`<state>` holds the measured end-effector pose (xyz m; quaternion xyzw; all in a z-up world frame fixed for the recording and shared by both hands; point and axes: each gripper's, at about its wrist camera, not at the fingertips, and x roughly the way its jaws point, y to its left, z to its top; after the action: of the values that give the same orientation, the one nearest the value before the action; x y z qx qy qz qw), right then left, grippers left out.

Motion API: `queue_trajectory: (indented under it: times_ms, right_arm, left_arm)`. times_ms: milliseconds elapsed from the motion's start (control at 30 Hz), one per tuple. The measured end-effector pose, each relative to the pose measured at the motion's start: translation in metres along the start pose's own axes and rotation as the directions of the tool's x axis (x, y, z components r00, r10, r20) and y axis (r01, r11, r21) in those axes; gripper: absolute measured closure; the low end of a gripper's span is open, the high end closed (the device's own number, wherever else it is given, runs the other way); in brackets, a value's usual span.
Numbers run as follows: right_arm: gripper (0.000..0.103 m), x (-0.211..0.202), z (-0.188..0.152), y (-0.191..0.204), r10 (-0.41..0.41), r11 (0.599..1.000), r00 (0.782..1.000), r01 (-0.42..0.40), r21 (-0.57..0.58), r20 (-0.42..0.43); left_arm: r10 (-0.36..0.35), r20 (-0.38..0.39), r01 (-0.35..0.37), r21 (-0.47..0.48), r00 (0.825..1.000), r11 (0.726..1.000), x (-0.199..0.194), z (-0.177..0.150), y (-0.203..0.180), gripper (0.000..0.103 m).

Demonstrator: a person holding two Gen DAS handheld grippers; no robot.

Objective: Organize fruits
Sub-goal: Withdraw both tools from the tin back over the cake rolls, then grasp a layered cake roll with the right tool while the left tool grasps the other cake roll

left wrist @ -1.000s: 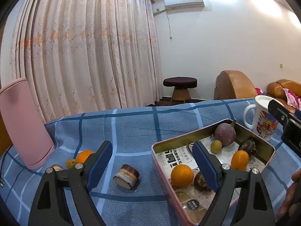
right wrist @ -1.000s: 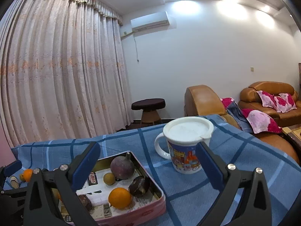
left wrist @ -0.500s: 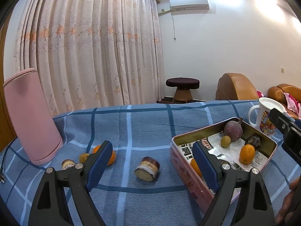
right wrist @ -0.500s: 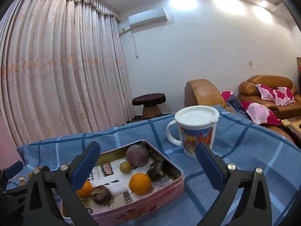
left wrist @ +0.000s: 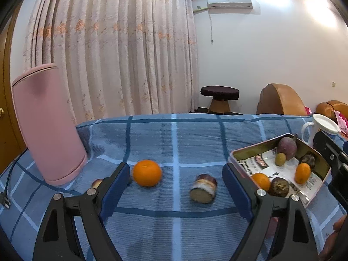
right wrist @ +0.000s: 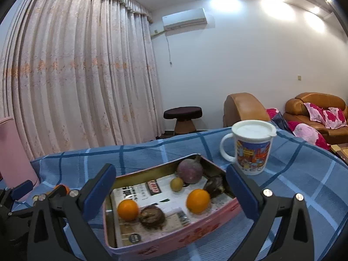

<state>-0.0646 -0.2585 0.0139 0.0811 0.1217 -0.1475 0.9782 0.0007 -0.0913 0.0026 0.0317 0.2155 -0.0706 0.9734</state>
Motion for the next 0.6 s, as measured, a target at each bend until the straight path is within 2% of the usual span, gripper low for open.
queue_trajectory:
  times_ms: [333,600]
  right_arm:
    - [0.000,0.003,-0.005,0.032,0.043,0.999,0.999,-0.043,-0.022,-0.017]
    - [0.001,0.005,-0.009,0.060,0.075,0.995,0.997,-0.077,-0.069,-0.034]
  left_arm:
    - [0.028,-0.029,-0.029,-0.017,0.999,0.999,0.007,-0.001,0.032,0.015]
    - [0.082,-0.042,-0.082,-0.009,0.996,0.997,0.015,0.000,0.064,0.015]
